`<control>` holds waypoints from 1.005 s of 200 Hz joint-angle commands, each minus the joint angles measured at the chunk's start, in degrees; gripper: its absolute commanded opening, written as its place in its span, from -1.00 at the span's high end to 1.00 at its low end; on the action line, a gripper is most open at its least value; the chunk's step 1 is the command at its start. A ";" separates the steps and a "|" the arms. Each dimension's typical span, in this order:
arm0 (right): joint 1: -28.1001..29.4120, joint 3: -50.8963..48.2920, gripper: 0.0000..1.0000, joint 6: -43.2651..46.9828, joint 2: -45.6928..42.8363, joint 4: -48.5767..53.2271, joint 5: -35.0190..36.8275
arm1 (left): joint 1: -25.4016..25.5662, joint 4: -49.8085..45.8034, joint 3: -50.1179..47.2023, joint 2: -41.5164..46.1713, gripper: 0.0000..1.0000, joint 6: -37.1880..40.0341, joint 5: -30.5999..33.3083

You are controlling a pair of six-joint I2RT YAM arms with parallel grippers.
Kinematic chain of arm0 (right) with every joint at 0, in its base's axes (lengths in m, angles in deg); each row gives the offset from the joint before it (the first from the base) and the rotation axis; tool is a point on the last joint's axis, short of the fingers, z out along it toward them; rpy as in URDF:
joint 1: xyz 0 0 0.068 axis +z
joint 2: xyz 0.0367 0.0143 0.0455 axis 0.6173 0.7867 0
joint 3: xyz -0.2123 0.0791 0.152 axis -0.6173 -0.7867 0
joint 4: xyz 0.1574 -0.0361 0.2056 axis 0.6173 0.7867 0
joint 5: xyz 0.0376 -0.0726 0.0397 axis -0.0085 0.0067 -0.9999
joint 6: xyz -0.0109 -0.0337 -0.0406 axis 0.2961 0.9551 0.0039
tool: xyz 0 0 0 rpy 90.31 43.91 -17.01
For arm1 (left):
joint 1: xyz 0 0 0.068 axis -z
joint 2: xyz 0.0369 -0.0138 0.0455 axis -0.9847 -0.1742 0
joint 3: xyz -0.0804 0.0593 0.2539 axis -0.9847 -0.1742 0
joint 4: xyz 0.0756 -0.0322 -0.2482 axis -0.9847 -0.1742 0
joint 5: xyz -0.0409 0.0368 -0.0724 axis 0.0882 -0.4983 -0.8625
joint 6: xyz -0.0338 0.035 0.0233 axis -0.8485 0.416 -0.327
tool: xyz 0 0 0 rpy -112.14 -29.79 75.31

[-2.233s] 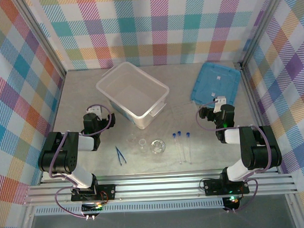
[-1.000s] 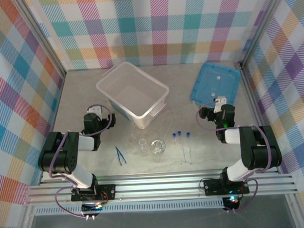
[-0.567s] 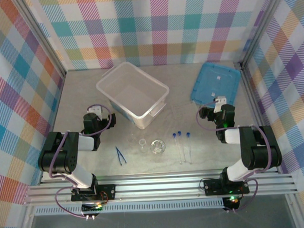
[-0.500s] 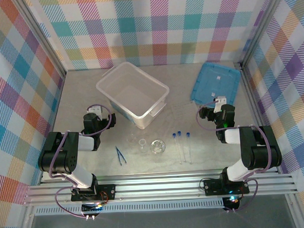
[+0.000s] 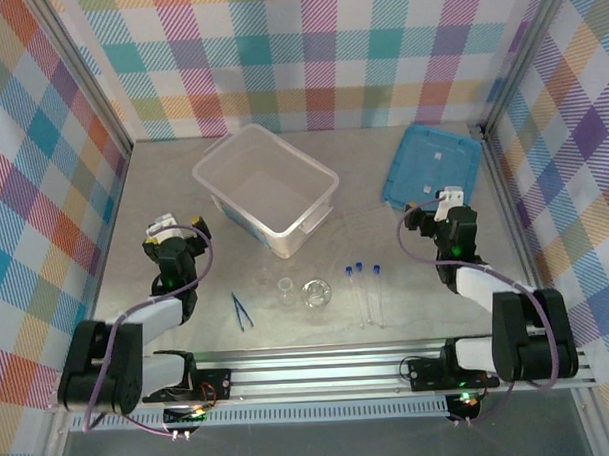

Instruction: Organize the chemistry lab equipment

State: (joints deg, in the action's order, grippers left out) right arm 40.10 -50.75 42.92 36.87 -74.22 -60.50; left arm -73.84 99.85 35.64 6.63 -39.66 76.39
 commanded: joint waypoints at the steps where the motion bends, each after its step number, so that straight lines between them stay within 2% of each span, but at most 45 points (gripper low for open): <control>1: 0.44 6.77 -0.98 -10.19 -3.45 18.29 10.98 | 2.89 -8.51 -0.03 5.21 -0.99 -3.39 10.73; 25: 0.44 15.99 -0.98 -23.01 -3.19 39.37 18.62 | 7.17 -11.44 -1.52 11.60 -1.00 -3.80 15.91; 47: 0.51 20.77 -0.98 -28.51 -2.33 51.41 20.41 | 10.33 -23.49 0.77 18.84 -0.99 -6.94 16.79; 83: 1.87 18.63 -0.98 -30.96 -8.10 54.92 18.88 | 14.38 -37.27 2.85 29.56 -0.99 -11.11 15.97; 109: 4.16 17.20 -0.98 -27.95 -12.64 56.18 14.75 | 17.83 -43.35 3.53 34.67 -0.99 -12.17 17.66; 140: 7.39 18.77 -0.98 -25.93 -13.14 61.17 12.71 | 21.11 -48.92 5.21 36.63 -0.99 -12.79 18.59; 181: 16.84 17.20 -0.98 -25.61 -14.79 63.66 12.77 | 25.36 -54.21 8.42 36.57 -1.00 -12.04 18.17; 201: 20.13 17.78 -0.98 -25.82 -14.57 65.62 12.32 | 28.09 -55.09 9.24 36.70 -0.88 -11.87 17.15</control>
State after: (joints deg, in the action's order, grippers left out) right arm 57.08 -33.15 16.27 23.26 -12.58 -47.56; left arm -48.79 48.44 42.41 42.63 -51.51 93.61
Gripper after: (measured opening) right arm 0.997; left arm 0.974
